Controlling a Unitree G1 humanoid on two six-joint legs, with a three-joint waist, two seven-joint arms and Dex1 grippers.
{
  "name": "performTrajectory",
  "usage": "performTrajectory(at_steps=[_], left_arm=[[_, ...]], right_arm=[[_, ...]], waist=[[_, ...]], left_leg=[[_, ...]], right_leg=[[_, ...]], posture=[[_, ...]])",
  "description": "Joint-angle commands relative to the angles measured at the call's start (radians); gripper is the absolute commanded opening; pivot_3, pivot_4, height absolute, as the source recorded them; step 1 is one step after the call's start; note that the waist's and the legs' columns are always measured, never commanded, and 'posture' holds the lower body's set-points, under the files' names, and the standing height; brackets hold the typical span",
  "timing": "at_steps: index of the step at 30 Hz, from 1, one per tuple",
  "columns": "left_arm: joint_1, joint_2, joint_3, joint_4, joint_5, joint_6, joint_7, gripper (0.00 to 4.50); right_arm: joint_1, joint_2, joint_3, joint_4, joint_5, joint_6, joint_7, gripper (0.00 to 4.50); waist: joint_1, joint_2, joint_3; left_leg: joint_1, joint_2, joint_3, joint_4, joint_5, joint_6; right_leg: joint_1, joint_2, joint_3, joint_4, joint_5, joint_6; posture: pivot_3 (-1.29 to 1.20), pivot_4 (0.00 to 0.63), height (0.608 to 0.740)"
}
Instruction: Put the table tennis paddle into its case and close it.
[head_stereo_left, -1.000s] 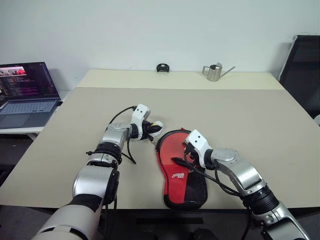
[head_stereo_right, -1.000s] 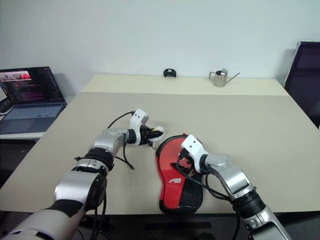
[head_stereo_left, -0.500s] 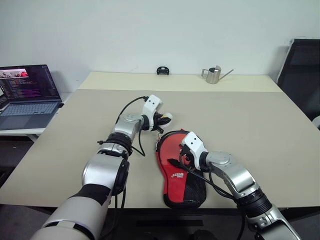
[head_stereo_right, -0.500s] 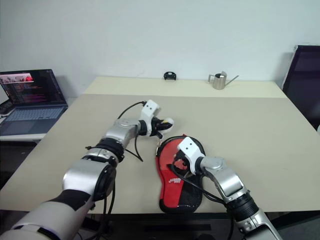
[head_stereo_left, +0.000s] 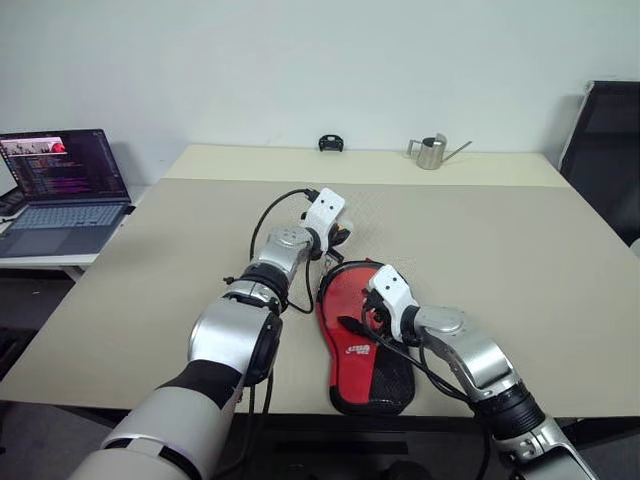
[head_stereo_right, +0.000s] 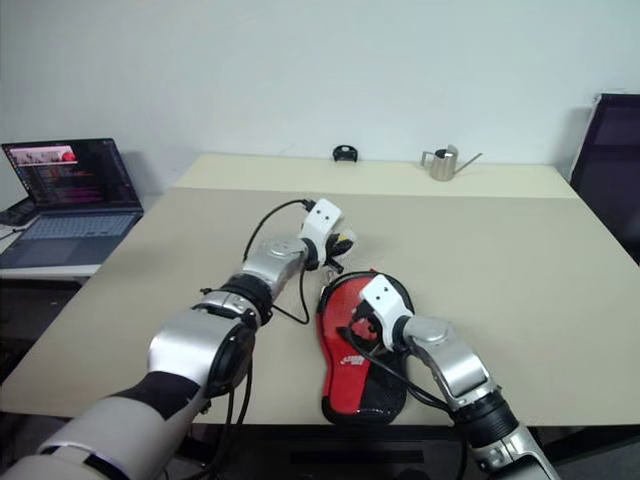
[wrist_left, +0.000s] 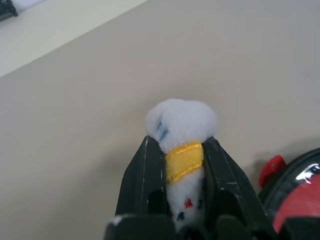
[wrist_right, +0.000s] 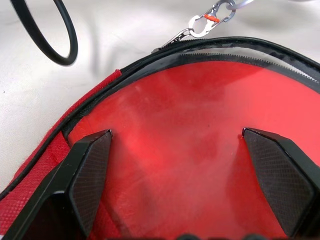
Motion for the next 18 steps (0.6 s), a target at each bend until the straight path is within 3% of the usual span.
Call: performTrajectory(at_steps=[1,18], left_arm=[[-0.068,-0.033,-0.002,-0.023,0.023,-0.056,0.046,0.46],[-0.181,-0.144,-0.061,-0.003,0.17,-0.106,0.19,0.46]], right_arm=[[0.094,-0.018,0.049,0.061,-0.024,0.122,-0.012,4.5],[0.243,0.078,0.022,-0.108,0.0,0.226,-0.181,4.5]], waist=[[0.003,0.0,0.0],[0.025,0.0,0.0]], left_leg=[[0.0,0.0,0.0,0.0,0.0,0.0],[0.0,-0.001,-0.003,-0.001,0.0,0.0]], right_leg=[[0.0,0.0,0.0,-0.001,0.0,0.0],[0.004,0.0,-0.003,-0.006,0.0,0.001]], posture=[[0.0,0.15,0.74],[0.0,0.15,0.74]])
